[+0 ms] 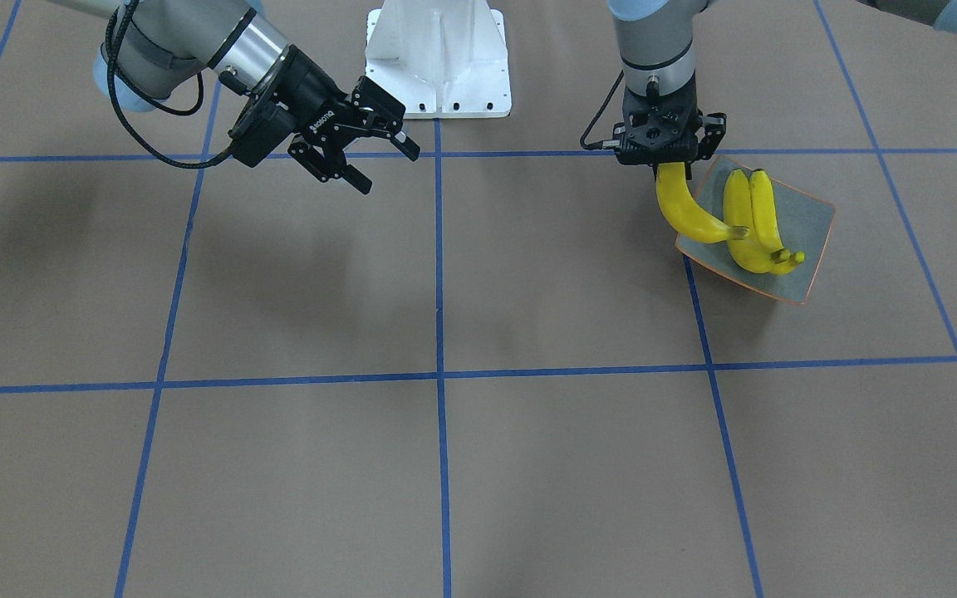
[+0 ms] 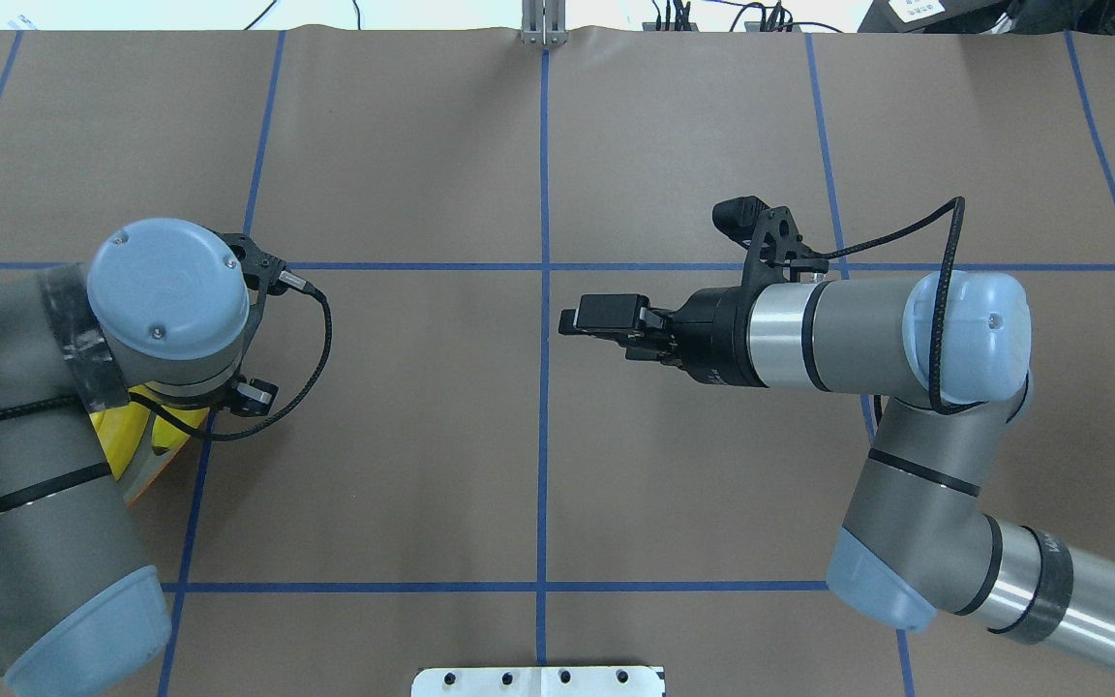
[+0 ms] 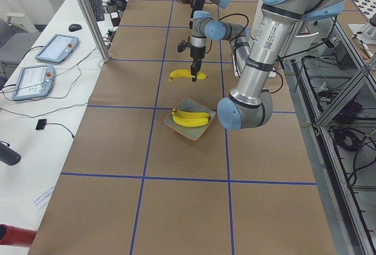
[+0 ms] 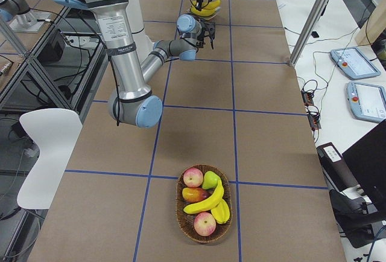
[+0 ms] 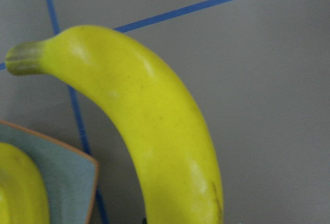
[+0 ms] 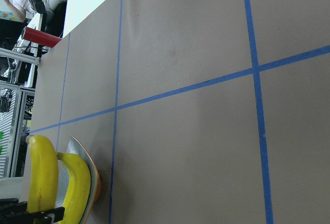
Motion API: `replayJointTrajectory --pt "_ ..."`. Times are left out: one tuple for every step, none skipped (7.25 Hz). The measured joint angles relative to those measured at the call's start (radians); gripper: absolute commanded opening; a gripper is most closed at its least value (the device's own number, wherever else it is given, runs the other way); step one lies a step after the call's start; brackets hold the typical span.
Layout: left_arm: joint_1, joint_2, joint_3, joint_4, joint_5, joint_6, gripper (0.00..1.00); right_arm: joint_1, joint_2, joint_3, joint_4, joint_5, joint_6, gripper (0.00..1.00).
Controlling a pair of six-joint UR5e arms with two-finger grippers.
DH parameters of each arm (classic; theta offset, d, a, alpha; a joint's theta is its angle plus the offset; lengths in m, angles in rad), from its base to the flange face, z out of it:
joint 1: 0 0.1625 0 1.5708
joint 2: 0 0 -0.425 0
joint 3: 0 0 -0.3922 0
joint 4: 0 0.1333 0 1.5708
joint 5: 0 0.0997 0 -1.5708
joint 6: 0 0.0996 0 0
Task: Transfer all bananas from basket to plate
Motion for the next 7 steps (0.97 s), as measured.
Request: replayJointTrajectory --pt "0.023 0.000 0.018 0.070 0.035 0.003 0.00 -0.010 -0.002 -0.001 0.000 -0.016 0.000 1.00" --pt "0.034 0.001 0.038 0.109 0.066 0.026 0.00 -0.017 -0.004 -0.002 0.000 -0.026 0.000 1.00" --pt "0.034 0.001 0.063 0.125 0.080 0.067 0.00 -0.023 -0.006 -0.002 0.000 -0.031 0.000 1.00" --pt "0.032 0.001 0.100 0.131 0.086 0.093 0.00 -0.028 -0.007 -0.003 0.000 -0.034 0.000 1.00" --pt "0.031 0.001 0.137 0.133 0.088 0.105 0.00 -0.032 -0.008 -0.004 0.000 -0.038 0.000 1.00" --pt "0.029 0.001 0.163 0.134 0.089 0.111 0.00 -0.039 -0.008 -0.004 0.000 -0.049 0.000 1.00" --pt "0.027 0.002 0.179 0.134 0.095 0.114 0.00 -0.047 -0.008 -0.005 0.000 -0.062 0.000 1.00"
